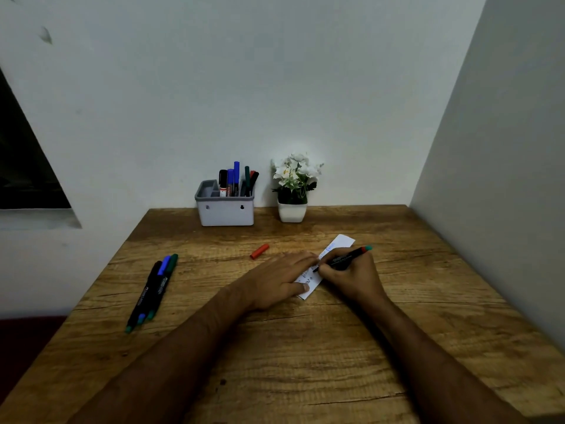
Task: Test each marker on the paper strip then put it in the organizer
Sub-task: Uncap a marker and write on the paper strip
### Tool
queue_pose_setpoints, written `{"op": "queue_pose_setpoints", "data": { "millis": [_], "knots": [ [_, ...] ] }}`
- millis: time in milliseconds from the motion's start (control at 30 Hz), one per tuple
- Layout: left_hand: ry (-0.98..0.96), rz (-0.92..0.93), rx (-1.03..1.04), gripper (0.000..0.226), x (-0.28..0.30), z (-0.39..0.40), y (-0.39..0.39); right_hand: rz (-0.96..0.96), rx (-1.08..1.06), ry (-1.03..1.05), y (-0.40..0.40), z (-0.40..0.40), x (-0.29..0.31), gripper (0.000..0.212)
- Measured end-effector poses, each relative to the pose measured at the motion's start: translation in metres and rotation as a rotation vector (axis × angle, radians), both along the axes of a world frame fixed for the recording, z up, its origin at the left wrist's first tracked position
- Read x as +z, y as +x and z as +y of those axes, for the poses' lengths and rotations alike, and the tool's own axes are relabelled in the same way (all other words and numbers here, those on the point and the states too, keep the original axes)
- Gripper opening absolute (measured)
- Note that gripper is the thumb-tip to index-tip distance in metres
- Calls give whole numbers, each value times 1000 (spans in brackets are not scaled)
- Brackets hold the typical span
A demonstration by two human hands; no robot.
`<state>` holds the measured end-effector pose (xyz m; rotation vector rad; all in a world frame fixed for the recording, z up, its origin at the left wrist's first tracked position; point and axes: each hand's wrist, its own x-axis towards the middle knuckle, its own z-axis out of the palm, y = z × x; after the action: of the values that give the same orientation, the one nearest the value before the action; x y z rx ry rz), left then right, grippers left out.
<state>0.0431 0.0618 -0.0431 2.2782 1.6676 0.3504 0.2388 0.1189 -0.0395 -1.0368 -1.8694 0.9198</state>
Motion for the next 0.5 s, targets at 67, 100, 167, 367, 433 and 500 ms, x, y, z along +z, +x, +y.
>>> {"op": "queue_pose_setpoints", "data": {
  "millis": [67,100,167,367,433,500],
  "knots": [
    [2,-2,-5,62,1,0,1,-1,-32,11,-1,1,0,12],
    [2,-5,-5,62,1,-1,0,1,-40,14,-1,1,0,14],
    [-2,-6,0,63,1,-1,0,7,-27,8,0,0,0,14],
    [-4,-3,-3,62,3,-3,1,-4,-49,0,-1,3,0,11],
    [-3,-6,-2,61,5,-3,3,0,-56,1,-1,4,-1,10],
    [3,-11,-5,61,6,-4,3,-10,-59,-14,-1,4,-1,9]
  ]
}}
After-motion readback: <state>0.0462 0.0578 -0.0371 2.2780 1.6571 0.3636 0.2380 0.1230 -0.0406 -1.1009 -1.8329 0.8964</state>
